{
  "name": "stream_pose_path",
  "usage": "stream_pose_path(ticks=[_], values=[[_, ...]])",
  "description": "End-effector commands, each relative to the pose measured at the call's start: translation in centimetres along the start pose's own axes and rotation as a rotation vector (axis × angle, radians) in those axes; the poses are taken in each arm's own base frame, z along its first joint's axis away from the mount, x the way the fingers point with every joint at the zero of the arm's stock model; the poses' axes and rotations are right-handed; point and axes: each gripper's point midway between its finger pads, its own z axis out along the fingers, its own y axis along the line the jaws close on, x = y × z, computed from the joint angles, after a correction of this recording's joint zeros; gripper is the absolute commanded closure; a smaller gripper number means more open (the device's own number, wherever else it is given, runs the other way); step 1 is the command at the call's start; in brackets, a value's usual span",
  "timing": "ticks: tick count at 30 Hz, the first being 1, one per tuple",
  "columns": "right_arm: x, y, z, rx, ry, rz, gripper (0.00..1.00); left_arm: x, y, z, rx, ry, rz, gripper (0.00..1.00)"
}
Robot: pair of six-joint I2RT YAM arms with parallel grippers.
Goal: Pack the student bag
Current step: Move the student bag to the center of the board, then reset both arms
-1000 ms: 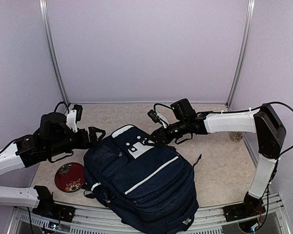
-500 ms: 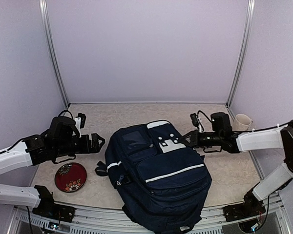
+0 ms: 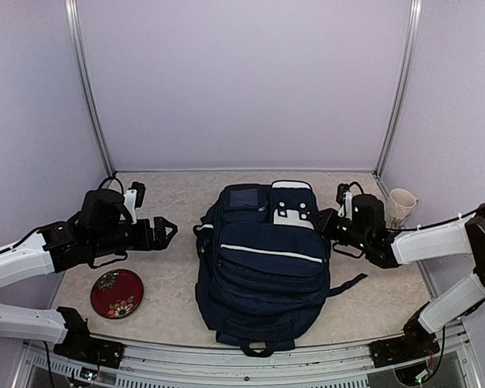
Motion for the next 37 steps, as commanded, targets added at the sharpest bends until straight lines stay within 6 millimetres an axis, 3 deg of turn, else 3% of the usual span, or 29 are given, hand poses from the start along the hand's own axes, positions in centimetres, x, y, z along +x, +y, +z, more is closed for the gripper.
stream_pose_path(ticks=[1,3,4,5,6,7,13,15,18,22,26,33,37], values=[[-3.1,2.4,2.1,-0.051,-0.067,-0.131,1.00,-1.8,-0.8,-0.7,0.029,-0.044,0.017,0.01],[-2.9,3.4,2.5,-0.091,-0.032,-0.160,1.00,-1.7,-0.5,-0.8,0.019,-0.051,0.022,0.01],[-2.8,3.9,2.7,-0.104,-0.013,-0.178,0.93,-1.8,-0.4,-0.8,0.013,-0.055,0.026,0.01],[-2.7,4.1,2.8,-0.099,0.014,-0.194,0.66,-1.8,-0.3,-0.8,0.006,-0.059,0.027,0.01],[-2.8,4.3,2.7,-0.089,0.034,-0.218,0.23,-1.9,-0.3,-0.8,0.004,-0.061,0.031,0.01],[-2.8,4.0,2.3,-0.054,0.054,-0.253,0.03,-2.0,-0.3,-0.8,0.005,-0.060,0.034,0.01],[-8.1,5.1,-3.8,0.002,-0.085,-0.503,0.00,-2.3,0.4,-0.5,-0.025,-0.068,0.076,0.01],[-10.2,3.5,-5.9,0.057,-0.124,-0.487,0.00,-2.7,1.0,-0.1,-0.039,-0.078,0.068,0.01],[-12.1,-0.6,-8.2,0.166,-0.155,-0.426,0.00,-4.4,3.1,0.0,-0.125,-0.146,0.040,0.01],[-11.6,-4.8,-9.9,0.297,-0.181,-0.404,0.00,-6.9,8.2,-1.3,-0.366,-0.304,0.013,0.01],[-10.5,-9.2,-11.4,0.461,-0.260,-0.323,0.00,-7.1,12.0,-2.7,-0.558,-0.439,-0.031,0.01],[-9.9,-12.6,-13.2,0.601,-0.338,-0.264,0.00,-3.8,13.5,0.0,-0.575,-0.417,-0.047,0.01],[-9.9,-13.2,-13.5,0.642,-0.340,-0.271,0.00,-2.8,13.6,1.9,-0.575,-0.364,-0.045,0.01]])
